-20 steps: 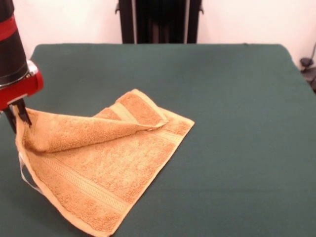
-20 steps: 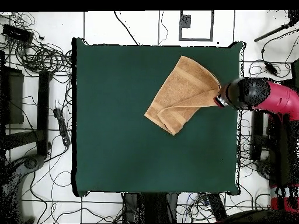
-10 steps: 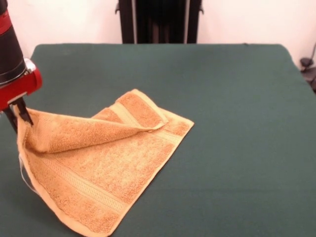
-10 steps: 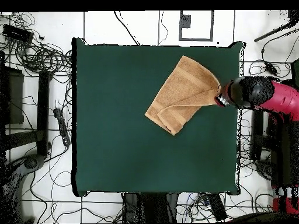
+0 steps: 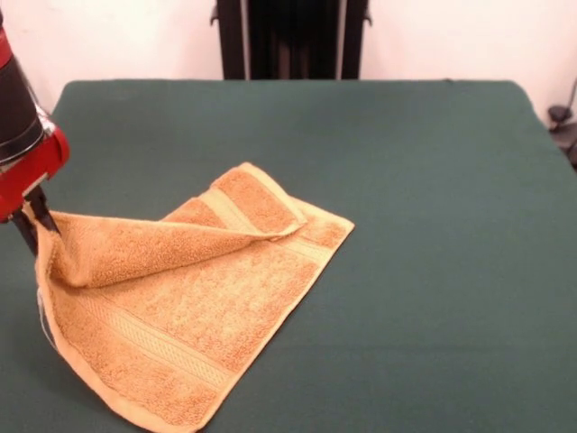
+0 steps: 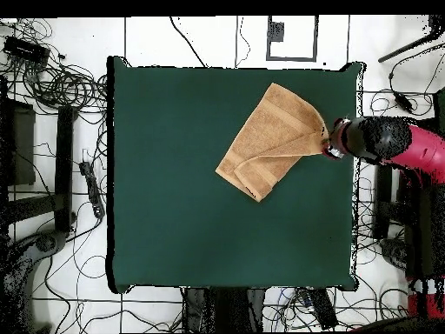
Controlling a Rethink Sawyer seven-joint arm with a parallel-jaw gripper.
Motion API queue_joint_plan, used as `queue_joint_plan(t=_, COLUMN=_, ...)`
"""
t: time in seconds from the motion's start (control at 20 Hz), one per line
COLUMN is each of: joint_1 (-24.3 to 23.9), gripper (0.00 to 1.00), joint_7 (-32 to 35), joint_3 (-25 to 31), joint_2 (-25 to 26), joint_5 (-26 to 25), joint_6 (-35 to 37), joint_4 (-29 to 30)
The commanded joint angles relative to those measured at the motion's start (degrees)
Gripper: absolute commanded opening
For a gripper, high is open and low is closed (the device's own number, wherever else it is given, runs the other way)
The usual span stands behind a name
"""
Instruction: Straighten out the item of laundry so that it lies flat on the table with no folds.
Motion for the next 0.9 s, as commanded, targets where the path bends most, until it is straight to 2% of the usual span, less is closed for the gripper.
queue_joint_plan(t=0.05, joint_1=3.15, gripper=0.00, joint_7=-23.13, joint_3=4.93, joint_2=0.69, joint_5=-2.87, joint_6=5.37, joint_4=5.03)
queue_joint_plan(t=0.25, joint_1=3.81, gripper=0.00, joint_7=-27.04, joint_3=4.35, joint_2=0.48, joint_5=-2.95, joint_6=5.62, joint_4=4.82)
queue_joint_plan(t=0.4, joint_1=4.23, gripper=0.00, joint_7=-18.68, joint_3=1.96, joint_2=0.05, joint_5=-1.05, joint_6=4.18, joint_4=4.55)
queue_joint_plan(t=0.6, joint_1=3.62, gripper=0.00, joint_7=-12.03, joint_3=-0.17, joint_2=-1.10, joint_5=0.36, joint_6=3.47, joint_4=6.43)
queue_joint_plan(t=0.9, joint_1=0.76, gripper=0.00, joint_7=-8.33, joint_3=-0.98, joint_2=-1.79, joint_5=1.99, joint_6=1.10, joint_4=9.90)
